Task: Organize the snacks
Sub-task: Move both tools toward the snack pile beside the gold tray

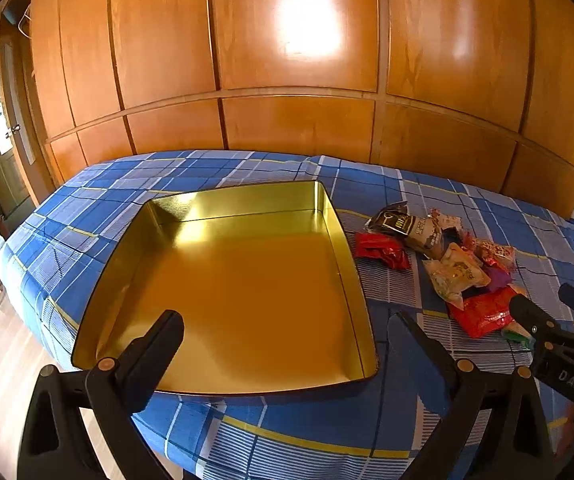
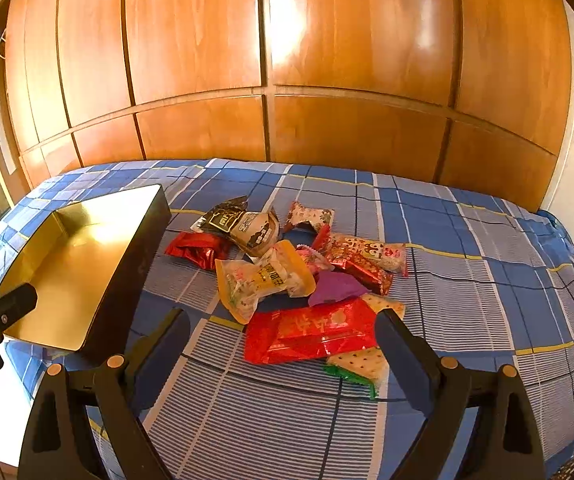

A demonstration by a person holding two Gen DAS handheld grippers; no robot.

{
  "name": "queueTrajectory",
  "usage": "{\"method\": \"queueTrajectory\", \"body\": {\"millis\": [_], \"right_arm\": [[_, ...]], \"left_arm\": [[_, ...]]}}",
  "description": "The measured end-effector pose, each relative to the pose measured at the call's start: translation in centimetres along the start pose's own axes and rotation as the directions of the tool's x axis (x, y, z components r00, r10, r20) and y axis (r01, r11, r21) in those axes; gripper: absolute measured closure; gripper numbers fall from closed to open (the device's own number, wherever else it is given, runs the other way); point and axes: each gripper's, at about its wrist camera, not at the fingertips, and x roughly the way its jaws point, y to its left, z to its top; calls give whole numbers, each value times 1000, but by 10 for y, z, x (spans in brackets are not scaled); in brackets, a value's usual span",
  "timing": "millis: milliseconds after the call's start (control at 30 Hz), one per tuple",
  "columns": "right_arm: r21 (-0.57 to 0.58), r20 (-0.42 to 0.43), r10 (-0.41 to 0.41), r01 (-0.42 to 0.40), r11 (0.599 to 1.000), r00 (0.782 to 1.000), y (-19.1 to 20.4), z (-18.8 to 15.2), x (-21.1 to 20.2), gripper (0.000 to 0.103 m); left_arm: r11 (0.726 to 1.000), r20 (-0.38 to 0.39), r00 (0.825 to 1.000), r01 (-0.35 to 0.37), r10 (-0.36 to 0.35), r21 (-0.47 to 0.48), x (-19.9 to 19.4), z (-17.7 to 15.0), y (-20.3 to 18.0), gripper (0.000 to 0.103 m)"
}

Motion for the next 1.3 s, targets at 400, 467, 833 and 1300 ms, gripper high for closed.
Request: {"method": "queueTrajectory", "body": {"millis": [400,467,833,1300], "right_arm": [[-24,25,-29,30,999,999,-5,5,-10,8],[-37,34,-35,36,999,999,-3,5,-12,8],[-42,54,-53,56,998,997,-13,11,-16,8],[-32,72,-73,75,997,995,-29,21,-18,8]], "left_arm": [[999,0,1000,31,-31,33,-2,0,-8,0],[998,-8,999,41,-41,37,-2,0,-9,0],[995,-36,994,101,-100,26,0,-3,-10,0],[984,-36,983,179,-179,4,-1,-2,-14,0]]}}
